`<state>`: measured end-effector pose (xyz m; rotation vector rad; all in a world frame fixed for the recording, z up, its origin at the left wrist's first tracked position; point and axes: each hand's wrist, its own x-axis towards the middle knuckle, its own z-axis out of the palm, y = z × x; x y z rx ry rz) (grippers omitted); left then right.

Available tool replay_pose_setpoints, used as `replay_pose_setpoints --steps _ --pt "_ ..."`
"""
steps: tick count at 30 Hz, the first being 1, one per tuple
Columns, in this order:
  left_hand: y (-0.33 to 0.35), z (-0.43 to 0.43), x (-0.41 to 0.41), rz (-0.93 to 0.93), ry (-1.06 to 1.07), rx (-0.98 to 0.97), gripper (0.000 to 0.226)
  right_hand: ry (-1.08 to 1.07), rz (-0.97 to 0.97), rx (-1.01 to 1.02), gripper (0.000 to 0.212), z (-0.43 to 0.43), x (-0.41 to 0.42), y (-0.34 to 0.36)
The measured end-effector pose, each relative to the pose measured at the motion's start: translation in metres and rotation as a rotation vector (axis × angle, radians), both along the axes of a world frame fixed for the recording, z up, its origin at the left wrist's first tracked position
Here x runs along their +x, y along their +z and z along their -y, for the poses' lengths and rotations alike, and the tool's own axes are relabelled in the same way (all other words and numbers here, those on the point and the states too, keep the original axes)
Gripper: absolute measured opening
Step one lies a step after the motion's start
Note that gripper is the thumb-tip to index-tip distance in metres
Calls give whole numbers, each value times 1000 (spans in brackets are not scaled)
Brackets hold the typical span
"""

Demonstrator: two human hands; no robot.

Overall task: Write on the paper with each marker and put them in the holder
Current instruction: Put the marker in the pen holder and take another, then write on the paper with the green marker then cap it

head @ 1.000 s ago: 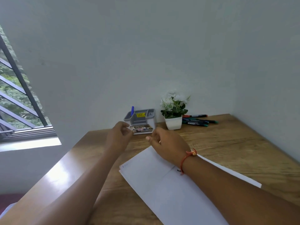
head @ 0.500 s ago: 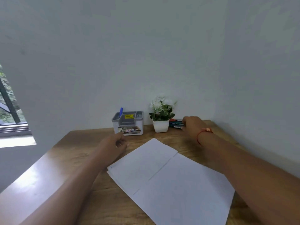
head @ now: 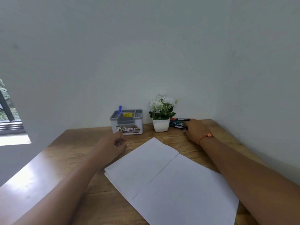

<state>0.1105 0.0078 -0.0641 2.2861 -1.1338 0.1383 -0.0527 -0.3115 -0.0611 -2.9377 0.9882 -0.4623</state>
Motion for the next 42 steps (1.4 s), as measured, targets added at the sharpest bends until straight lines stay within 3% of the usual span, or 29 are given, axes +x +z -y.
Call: replay_pose_setpoints --steps 8,15,20,24,29,34,38,42 --pt "2 1 -4 -16 -9 9 19 -32 22 9 26 1 -5 9" --pt "7 -1 -11 -24 -10 -18 17 8 200 23 20 -19 -25 44" --pt "14 2 -26 -57 -13 -100 21 135 538 166 4 -48 -43 67" --pt "18 4 -35 -96 -31 -180 29 272 797 357 15 -86 -43 84" --pt "22 7 -45 -174 -144 -259 29 419 953 704 18 -130 -25 84" --pt "25 8 -48 -127 -185 -239 8 445 1006 1062 18 -148 -17 57" --pt "25 8 -49 -151 -198 -261 9 512 943 1367 20 -144 -14 43" --pt "25 9 -56 -182 -263 -287 12 577 660 1204 30 -152 -16 30"
